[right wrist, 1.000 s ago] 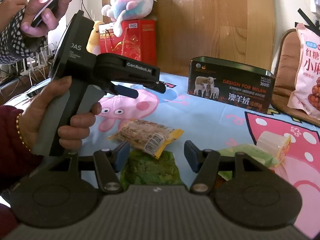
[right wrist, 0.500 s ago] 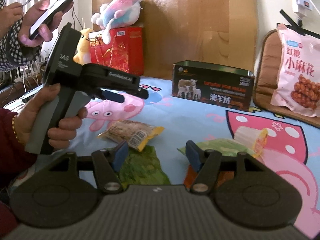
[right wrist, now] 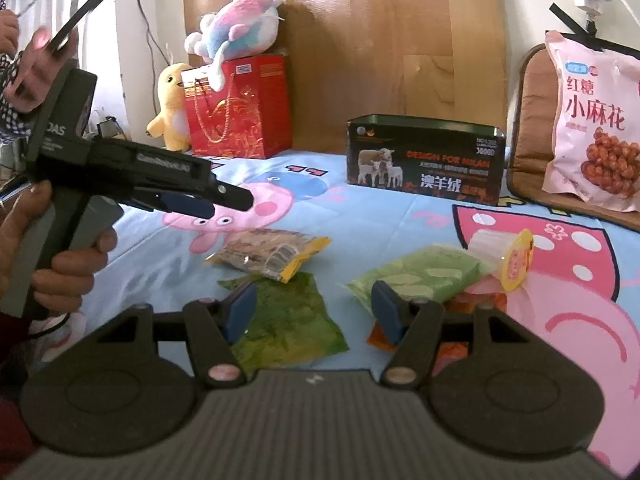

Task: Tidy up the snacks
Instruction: 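Grasp the clear seed bag with the left tool, drop it into the tin box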

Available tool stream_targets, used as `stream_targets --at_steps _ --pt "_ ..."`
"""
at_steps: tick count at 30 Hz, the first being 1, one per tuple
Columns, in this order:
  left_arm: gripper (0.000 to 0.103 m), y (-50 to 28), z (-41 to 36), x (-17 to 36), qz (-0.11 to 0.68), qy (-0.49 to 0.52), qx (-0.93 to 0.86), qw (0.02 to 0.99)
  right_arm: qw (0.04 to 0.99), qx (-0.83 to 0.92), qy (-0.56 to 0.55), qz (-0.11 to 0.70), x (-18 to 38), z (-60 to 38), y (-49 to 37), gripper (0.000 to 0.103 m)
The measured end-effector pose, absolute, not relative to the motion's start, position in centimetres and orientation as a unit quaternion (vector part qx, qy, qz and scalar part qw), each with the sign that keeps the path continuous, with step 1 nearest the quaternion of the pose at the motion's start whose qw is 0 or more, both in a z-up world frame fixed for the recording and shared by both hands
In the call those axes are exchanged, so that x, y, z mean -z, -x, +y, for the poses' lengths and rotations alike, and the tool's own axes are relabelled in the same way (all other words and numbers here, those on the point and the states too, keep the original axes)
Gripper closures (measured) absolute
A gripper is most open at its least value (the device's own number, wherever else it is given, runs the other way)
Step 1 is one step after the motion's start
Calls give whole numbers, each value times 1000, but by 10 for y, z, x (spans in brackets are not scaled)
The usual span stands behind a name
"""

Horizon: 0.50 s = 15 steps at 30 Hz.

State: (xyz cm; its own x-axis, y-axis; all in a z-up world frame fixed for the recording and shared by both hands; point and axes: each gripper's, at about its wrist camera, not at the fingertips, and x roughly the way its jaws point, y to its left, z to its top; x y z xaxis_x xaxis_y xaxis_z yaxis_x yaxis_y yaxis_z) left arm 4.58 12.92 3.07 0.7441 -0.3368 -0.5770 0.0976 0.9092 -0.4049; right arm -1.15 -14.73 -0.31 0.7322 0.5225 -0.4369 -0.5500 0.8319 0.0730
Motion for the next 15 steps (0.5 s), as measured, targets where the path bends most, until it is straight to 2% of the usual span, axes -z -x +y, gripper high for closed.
stream_targets --at_steps 2,8,15 --pt "41 -44 135 -32 345 196 137 908 929 -293 31 225 3 -147 13 41" --pt "41 -43 134 -34 354 199 150 902 918 -325 23 224 -5 -142 11 45" --pt "41 -51 125 -21 391 221 173 877 899 -337 29 277 -7 -117 -35 50"
